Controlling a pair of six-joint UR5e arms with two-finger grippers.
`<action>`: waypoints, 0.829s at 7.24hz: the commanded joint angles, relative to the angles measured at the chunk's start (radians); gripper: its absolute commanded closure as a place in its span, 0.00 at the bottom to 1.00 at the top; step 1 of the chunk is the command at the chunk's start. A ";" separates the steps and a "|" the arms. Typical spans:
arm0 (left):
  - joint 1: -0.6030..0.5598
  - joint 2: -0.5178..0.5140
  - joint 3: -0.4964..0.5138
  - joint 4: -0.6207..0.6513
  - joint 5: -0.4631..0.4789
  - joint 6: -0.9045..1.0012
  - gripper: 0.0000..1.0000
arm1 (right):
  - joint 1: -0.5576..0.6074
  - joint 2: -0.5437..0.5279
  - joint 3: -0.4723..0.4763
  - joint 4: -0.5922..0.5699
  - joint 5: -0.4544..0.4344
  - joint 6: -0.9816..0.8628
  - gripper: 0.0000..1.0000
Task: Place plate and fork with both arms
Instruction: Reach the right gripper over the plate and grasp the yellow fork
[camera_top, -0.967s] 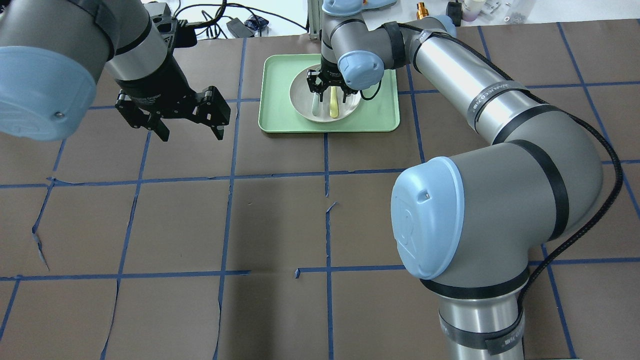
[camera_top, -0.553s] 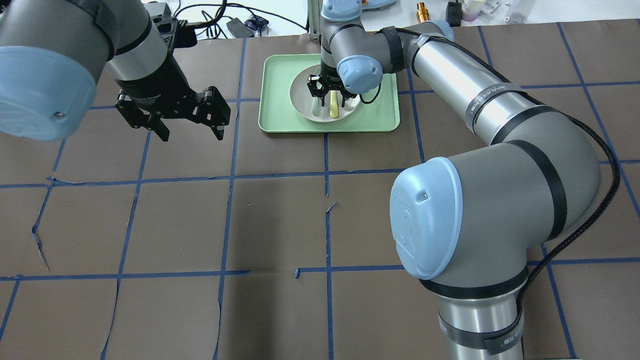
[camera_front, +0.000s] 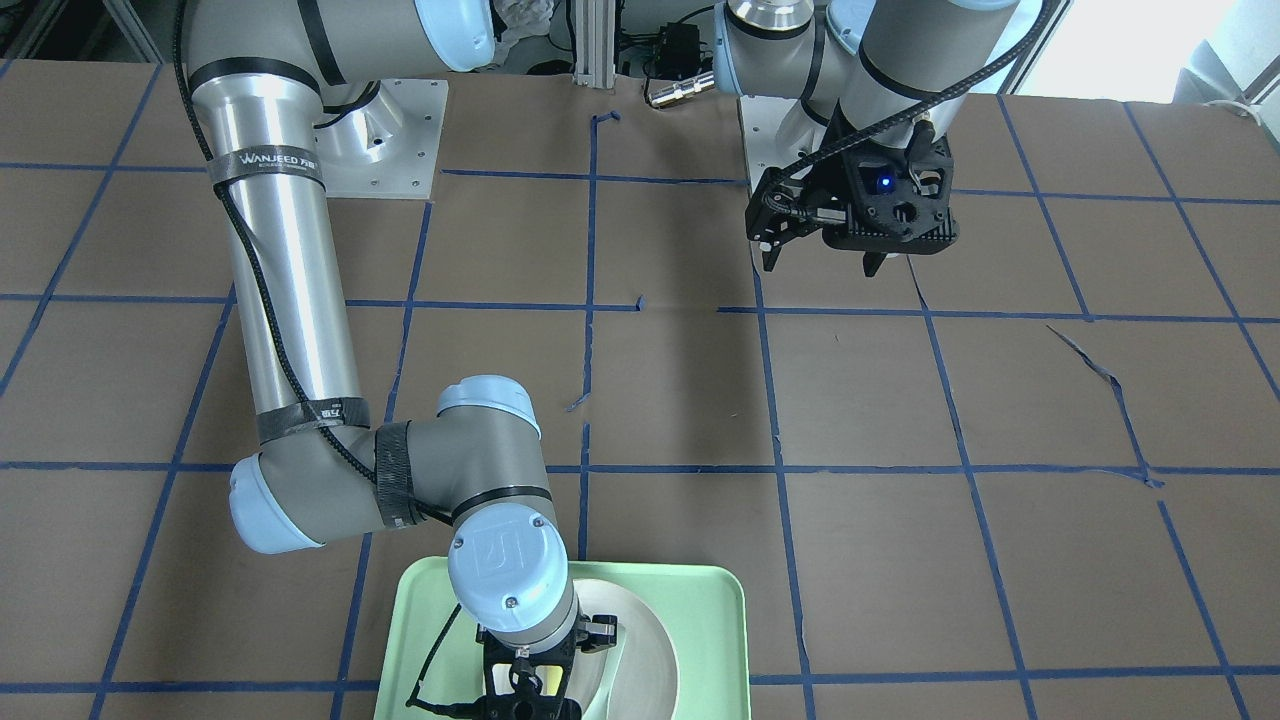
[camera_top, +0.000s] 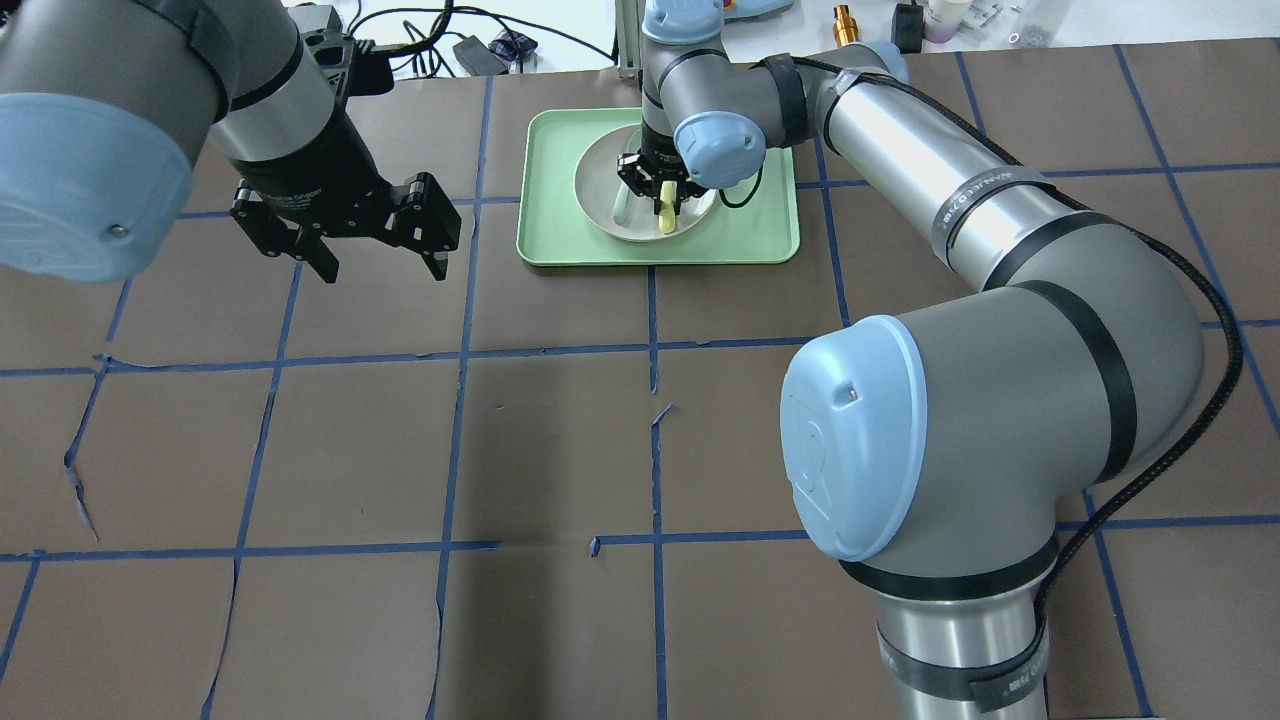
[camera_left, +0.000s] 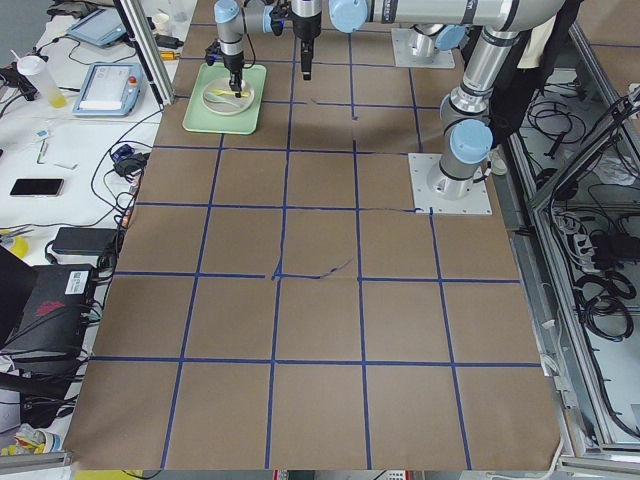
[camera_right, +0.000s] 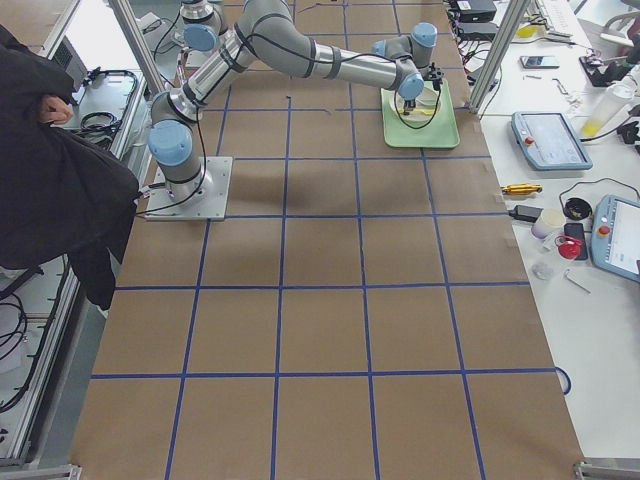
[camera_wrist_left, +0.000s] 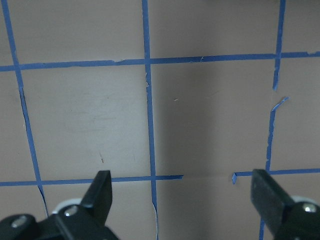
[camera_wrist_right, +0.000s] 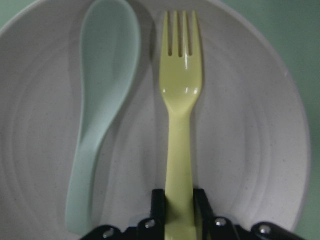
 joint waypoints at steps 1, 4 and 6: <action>0.000 -0.001 0.000 0.003 0.000 0.000 0.00 | 0.000 -0.005 -0.001 0.000 -0.001 -0.001 0.78; 0.000 0.000 0.003 0.006 0.000 0.000 0.00 | -0.005 -0.058 0.013 0.002 -0.008 -0.015 0.78; 0.000 0.002 0.003 0.004 0.000 0.000 0.00 | -0.034 -0.078 0.025 0.002 -0.011 -0.029 0.78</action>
